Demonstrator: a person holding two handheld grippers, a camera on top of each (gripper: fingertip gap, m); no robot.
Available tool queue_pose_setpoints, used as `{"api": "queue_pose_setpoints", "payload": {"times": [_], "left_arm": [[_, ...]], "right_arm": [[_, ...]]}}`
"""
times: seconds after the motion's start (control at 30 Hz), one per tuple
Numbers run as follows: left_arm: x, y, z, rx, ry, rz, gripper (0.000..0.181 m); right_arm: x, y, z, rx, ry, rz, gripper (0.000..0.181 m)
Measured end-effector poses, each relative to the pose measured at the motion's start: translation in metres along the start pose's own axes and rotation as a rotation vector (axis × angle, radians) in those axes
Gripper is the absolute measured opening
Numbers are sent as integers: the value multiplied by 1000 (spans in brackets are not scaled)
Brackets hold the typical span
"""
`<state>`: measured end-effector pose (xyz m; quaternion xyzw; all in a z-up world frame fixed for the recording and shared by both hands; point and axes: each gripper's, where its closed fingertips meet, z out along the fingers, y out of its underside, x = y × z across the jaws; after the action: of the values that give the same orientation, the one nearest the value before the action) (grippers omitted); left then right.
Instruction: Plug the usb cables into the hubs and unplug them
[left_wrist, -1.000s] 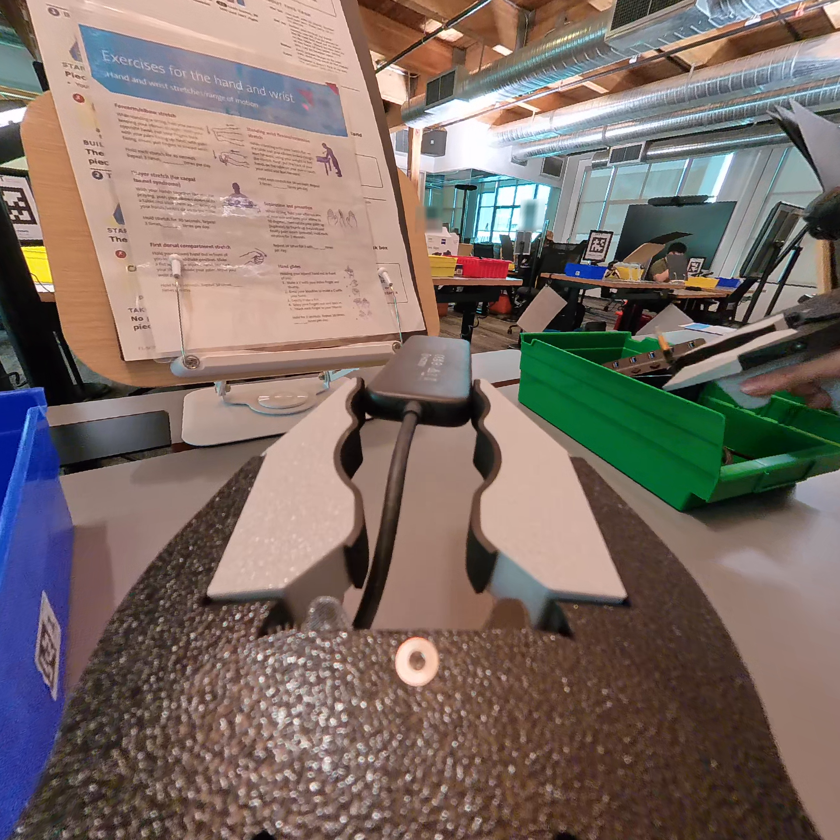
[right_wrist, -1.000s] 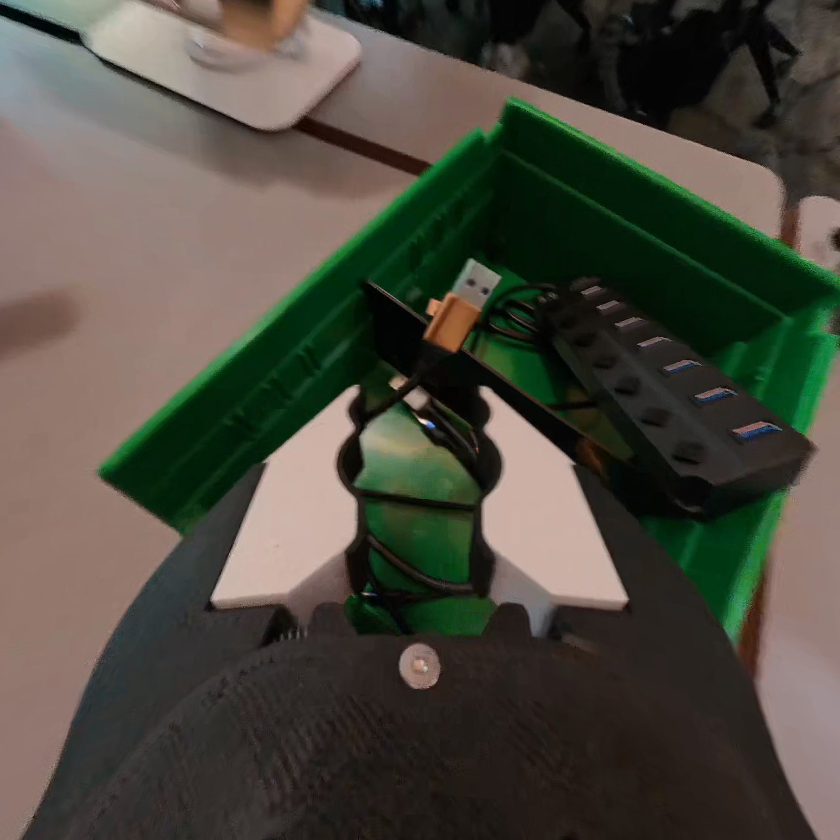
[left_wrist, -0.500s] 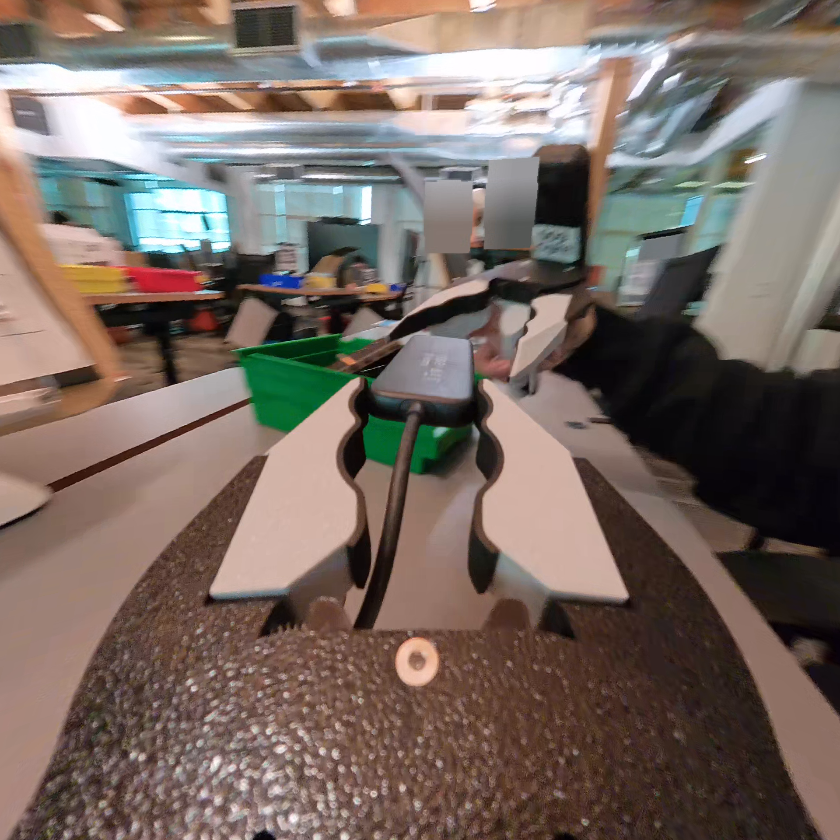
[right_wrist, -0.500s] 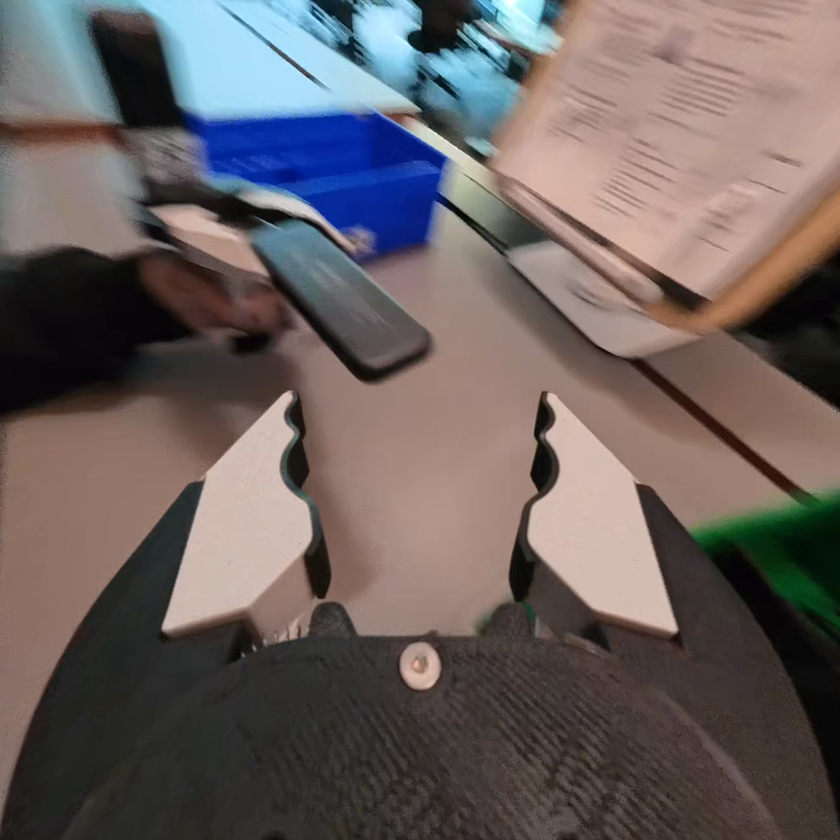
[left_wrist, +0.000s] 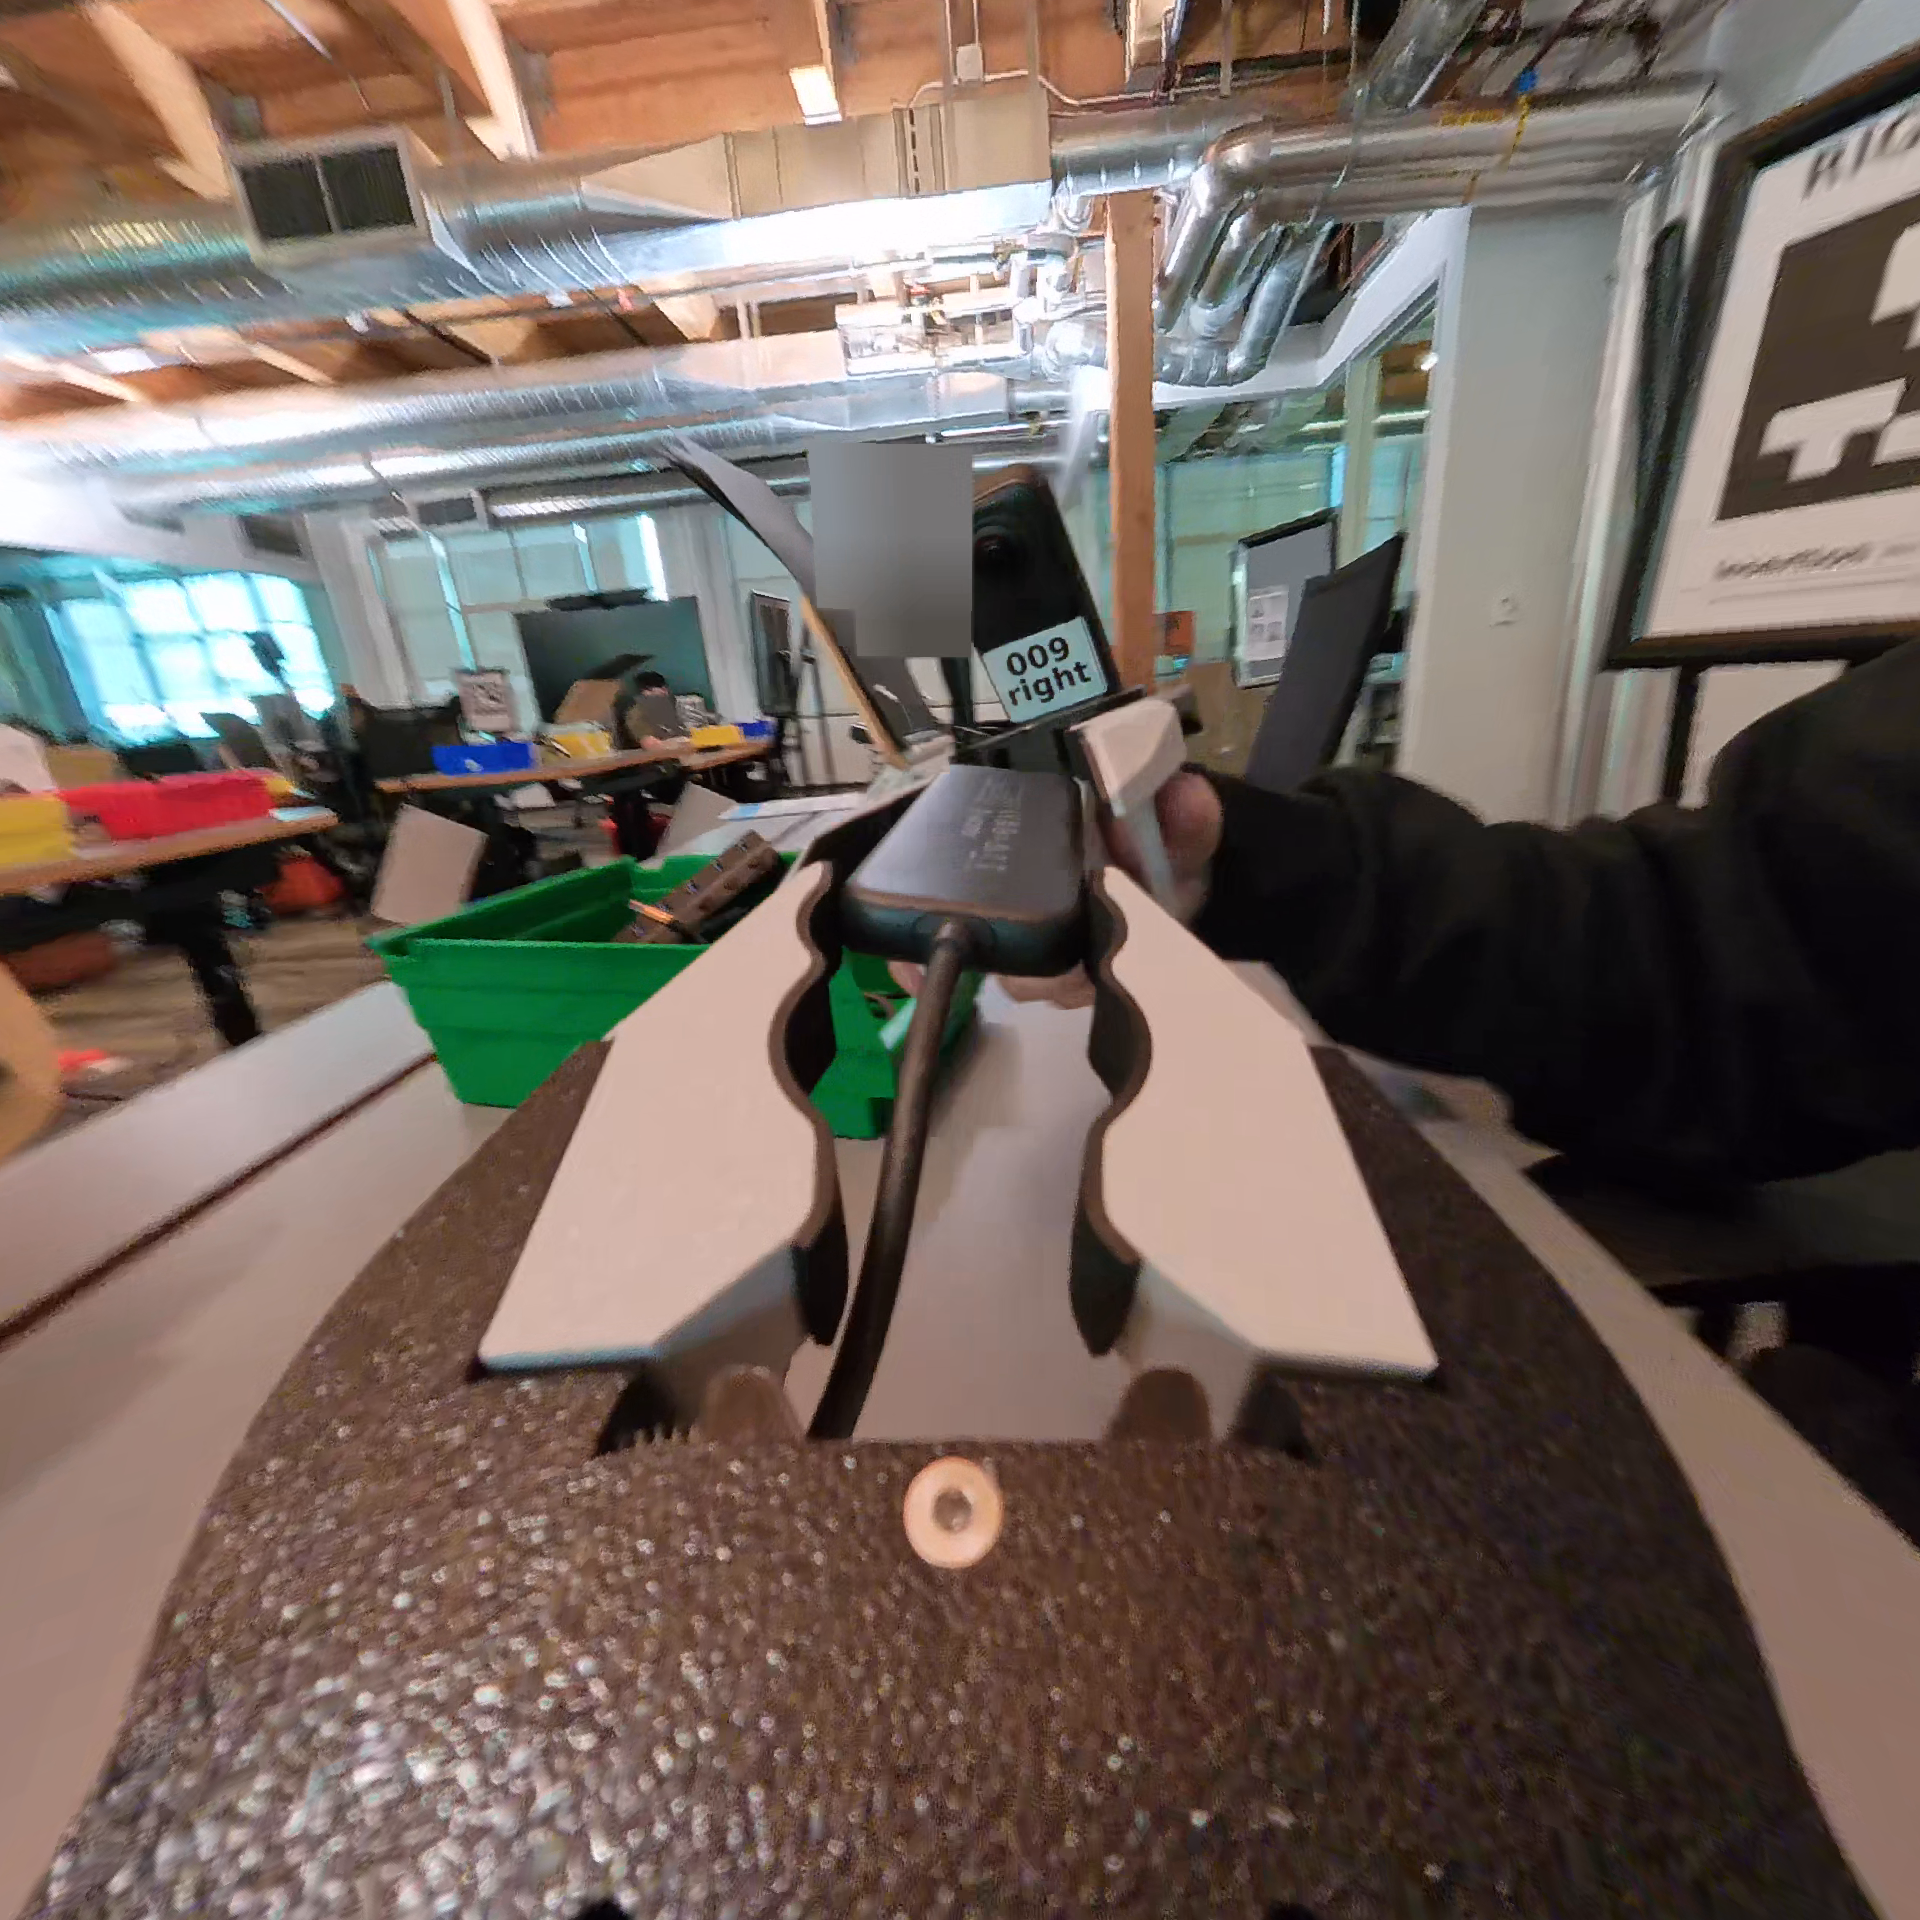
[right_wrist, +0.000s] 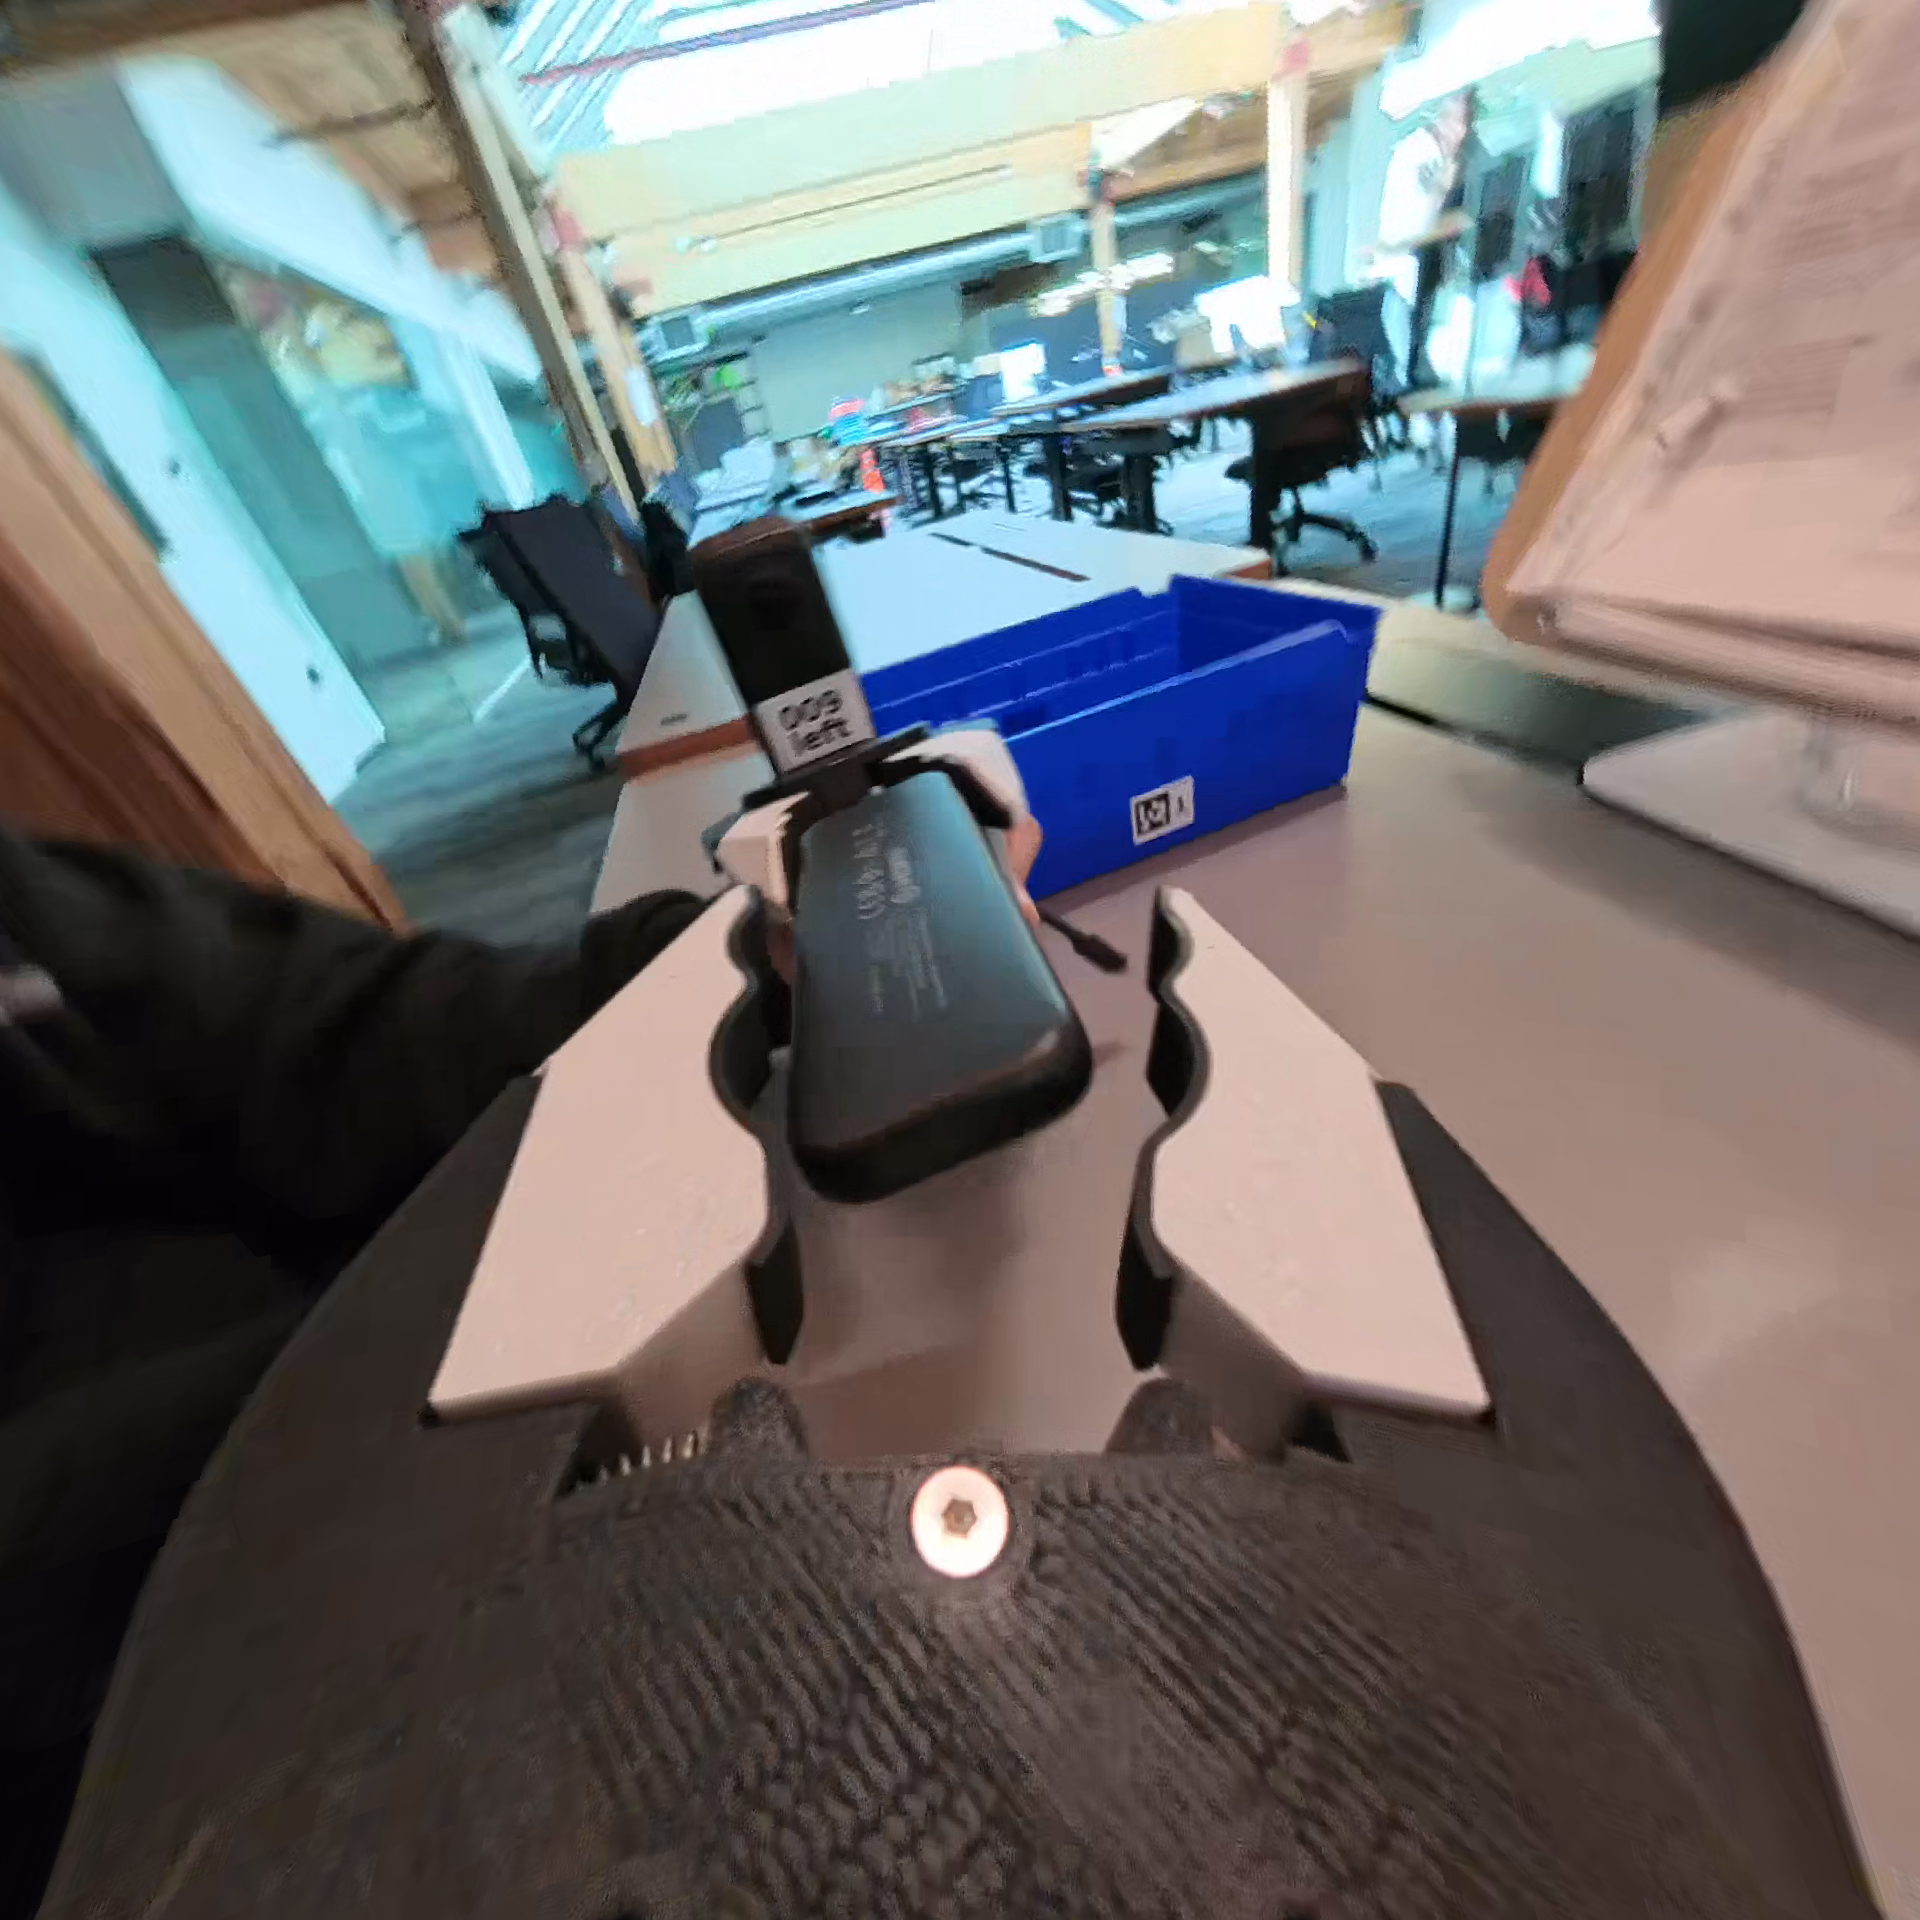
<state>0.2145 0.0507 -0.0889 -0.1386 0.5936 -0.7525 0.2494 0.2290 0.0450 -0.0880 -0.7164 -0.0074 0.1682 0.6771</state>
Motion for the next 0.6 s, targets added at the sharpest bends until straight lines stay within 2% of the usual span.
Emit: {"api": "queue_pose_setpoints", "payload": {"times": [0.07,0.1,0.13,0.2,0.23,0.4,0.53,0.6], "left_arm": [[0,0,-1,-8,-27,120,45],[3,1,0,-19,-19,159,45],[4,3,1,-33,-19,187,45],[8,10,4,-68,-7,239,45],[10,13,6,-86,4,255,45],[21,18,13,-112,44,319,45],[24,19,16,-112,55,345,45],[22,19,15,-113,47,342,44]], "right_arm": [[6,1,-2,-20,9,296,88],[-2,1,-3,-27,-60,439,89],[-10,-1,-6,-26,-140,541,81],[-16,4,-12,-67,-207,669,69],[-15,6,-16,-77,-214,708,65],[-20,18,-33,-115,-242,809,28],[-24,25,-35,-125,-241,817,9],[-22,25,-33,-100,-246,775,10]]}}
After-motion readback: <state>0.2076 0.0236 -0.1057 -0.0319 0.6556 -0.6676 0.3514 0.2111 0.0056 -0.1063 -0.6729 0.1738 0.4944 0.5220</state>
